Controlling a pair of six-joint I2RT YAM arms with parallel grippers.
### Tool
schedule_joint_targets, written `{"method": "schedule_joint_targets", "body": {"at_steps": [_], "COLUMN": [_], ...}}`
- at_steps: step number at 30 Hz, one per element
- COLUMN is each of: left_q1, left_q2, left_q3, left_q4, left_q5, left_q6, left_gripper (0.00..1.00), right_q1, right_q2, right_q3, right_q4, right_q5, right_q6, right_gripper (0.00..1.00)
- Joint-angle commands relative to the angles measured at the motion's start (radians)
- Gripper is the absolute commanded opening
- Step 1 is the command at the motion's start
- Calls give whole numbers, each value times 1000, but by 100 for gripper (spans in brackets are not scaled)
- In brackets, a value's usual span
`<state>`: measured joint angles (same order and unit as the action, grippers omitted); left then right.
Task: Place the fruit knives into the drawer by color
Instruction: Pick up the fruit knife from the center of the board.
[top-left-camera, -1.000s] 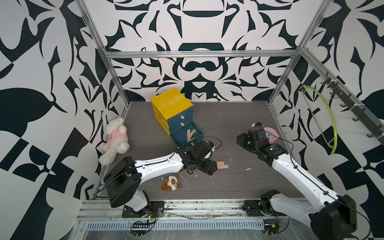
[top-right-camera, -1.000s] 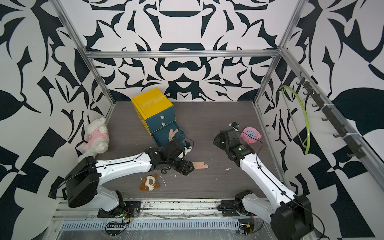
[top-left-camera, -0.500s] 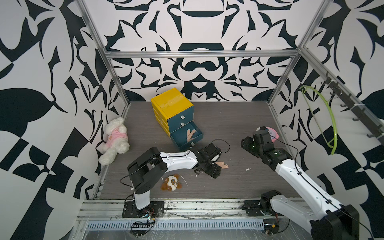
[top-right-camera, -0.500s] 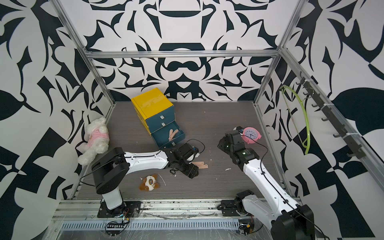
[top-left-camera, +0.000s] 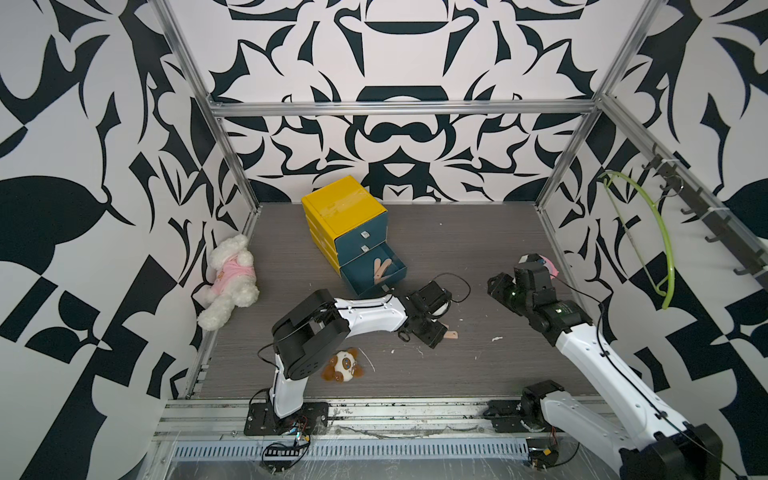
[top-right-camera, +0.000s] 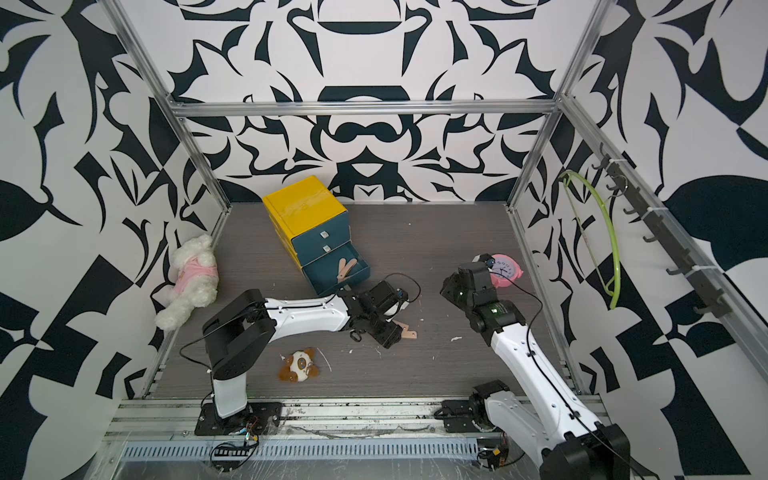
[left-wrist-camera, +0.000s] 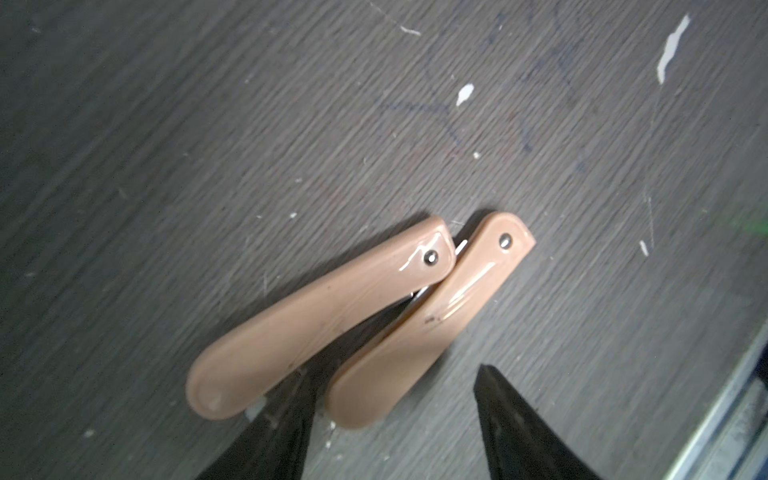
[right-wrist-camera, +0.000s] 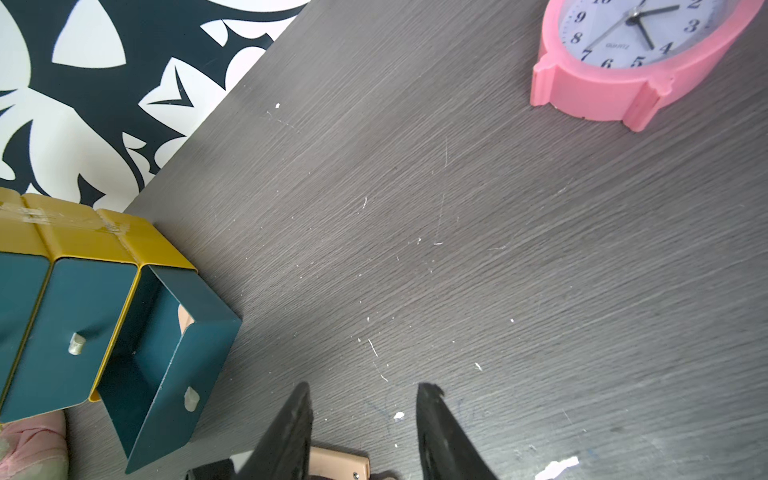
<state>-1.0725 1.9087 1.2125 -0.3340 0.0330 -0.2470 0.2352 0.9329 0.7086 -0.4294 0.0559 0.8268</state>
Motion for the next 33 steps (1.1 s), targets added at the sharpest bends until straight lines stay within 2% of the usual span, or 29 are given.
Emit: {"method": "schedule_joint_targets", "body": {"at_steps": [1, 11, 17, 23, 33], "left_q1": [-41, -117, -126, -126, -125], "left_q2": [19, 55, 100, 128, 99], "left_q3": [6, 26, 60, 85, 55], "left_q4": [-30, -53, -70, -77, -57], "left_q5": [-44, -135, -182, -173, -213], "left_q6": [77, 173, 190, 196, 167], "left_gripper": [65, 56, 59, 43, 28], "right_q1": [-17, -52, -66, -73, -77], "right_q2": [-19, -17, -15, -19, -20], "right_q3": [-9, -18, -21, -14, -17], "right_q4": [9, 15, 22, 17, 23], "right_q5": [-19, -60, -79, -83, -90], "right_q6": [-17, -17, -14, -15, -9], "right_gripper": [44, 44, 44, 44, 44]}}
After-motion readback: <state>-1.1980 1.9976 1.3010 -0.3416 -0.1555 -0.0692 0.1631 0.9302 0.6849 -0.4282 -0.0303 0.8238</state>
